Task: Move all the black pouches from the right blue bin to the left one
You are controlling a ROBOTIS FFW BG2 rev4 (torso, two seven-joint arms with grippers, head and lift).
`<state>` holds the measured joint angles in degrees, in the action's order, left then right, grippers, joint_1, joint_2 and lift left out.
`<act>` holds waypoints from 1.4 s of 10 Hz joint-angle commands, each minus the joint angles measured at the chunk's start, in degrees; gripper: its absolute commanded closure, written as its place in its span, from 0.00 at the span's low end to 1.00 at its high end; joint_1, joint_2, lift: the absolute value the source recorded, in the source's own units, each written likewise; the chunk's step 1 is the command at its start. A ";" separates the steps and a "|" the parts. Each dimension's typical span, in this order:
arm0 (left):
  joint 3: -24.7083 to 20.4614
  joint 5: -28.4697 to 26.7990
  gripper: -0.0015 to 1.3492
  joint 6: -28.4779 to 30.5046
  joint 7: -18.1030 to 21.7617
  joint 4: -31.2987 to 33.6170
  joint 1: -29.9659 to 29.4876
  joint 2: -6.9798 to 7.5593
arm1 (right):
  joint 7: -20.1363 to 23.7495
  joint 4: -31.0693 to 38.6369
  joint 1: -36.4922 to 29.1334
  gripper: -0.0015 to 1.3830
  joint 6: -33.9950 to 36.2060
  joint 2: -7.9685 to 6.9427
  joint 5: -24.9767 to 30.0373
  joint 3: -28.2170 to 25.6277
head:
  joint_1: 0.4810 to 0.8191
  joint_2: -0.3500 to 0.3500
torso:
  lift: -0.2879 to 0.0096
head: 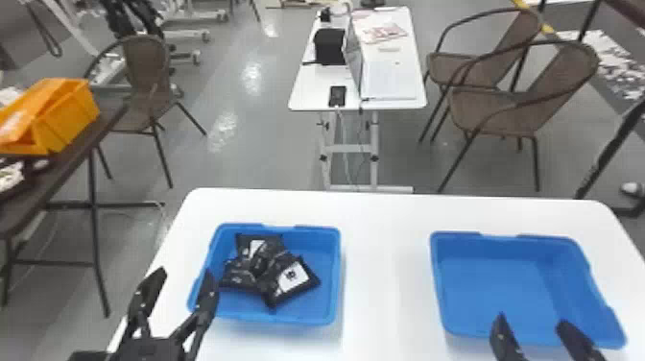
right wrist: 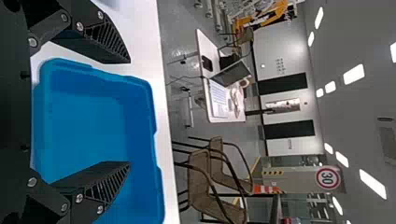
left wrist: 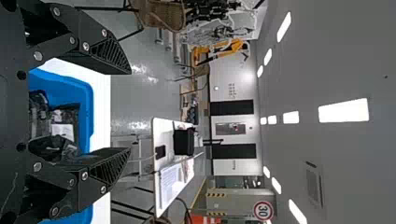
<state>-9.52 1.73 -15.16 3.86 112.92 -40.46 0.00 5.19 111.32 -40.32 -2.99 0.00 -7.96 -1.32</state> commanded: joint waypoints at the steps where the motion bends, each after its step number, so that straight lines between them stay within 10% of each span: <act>1: 0.37 -1.21 0.36 3.47 -0.70 2.04 -1.64 -0.15 | 0.00 1.36 -3.36 0.20 0.17 -0.05 -0.21 0.35 | 0.63 0.68 | 0.97; 14: 2.31 -2.35 0.37 4.88 -2.28 3.36 -0.32 0.00 | 0.26 1.27 -3.01 0.20 0.17 -0.05 1.63 0.44 | 0.63 0.67 | 0.97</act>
<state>-7.23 -0.68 -10.34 1.59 116.28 -40.89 0.01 5.44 112.62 -43.36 -2.78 0.00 -6.36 -0.88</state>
